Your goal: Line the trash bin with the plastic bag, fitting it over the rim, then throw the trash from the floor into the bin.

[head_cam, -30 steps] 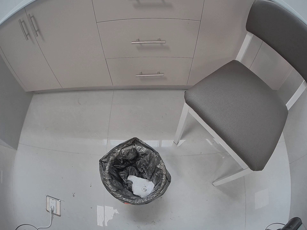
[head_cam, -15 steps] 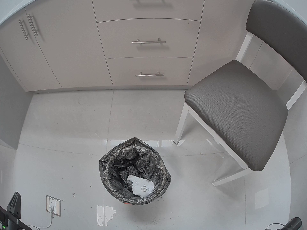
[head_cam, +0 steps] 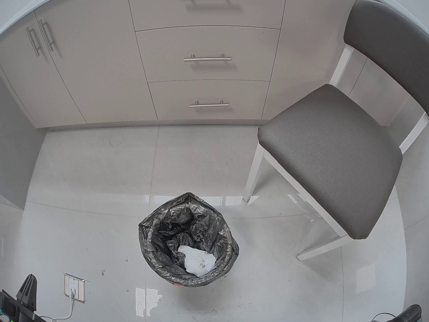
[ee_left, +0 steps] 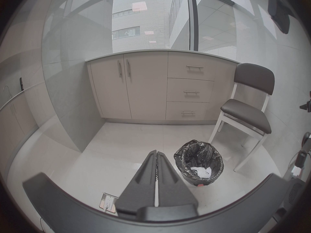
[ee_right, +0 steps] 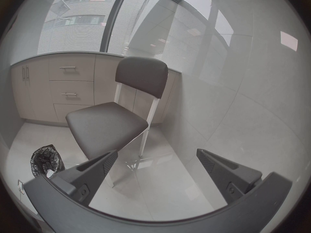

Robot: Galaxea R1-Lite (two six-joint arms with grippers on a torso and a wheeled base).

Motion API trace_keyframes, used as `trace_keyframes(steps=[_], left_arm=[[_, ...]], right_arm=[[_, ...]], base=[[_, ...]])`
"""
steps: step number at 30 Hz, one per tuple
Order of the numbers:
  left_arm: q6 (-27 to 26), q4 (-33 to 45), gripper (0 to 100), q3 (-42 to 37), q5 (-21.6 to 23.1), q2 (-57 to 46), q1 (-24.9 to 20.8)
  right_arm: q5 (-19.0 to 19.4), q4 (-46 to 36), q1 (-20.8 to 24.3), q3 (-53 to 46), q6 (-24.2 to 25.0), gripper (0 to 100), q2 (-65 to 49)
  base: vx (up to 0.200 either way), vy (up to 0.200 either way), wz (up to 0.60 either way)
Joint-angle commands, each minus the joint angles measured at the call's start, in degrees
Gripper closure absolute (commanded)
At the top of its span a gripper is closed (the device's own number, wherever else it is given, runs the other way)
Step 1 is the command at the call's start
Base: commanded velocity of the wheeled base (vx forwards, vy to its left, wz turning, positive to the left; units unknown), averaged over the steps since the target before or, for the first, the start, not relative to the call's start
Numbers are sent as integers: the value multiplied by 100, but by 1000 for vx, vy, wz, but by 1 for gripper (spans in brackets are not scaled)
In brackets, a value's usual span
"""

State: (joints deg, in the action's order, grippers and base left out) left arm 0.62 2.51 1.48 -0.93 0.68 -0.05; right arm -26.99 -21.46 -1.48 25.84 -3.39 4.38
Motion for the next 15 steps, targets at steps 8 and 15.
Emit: trace_keyframes(steps=[8, 15], left_arm=[[-115, -93, 100, -86, 40, -68, -4], [-106, -93, 100, -86, 40, -68, 5]], right_arm=[[2444, 2277, 148, -2567, 532, 0, -438], [2690, 2189, 148, -2584, 313, 0, -438]], base=[[0, 0, 0], [0, 0, 0]])
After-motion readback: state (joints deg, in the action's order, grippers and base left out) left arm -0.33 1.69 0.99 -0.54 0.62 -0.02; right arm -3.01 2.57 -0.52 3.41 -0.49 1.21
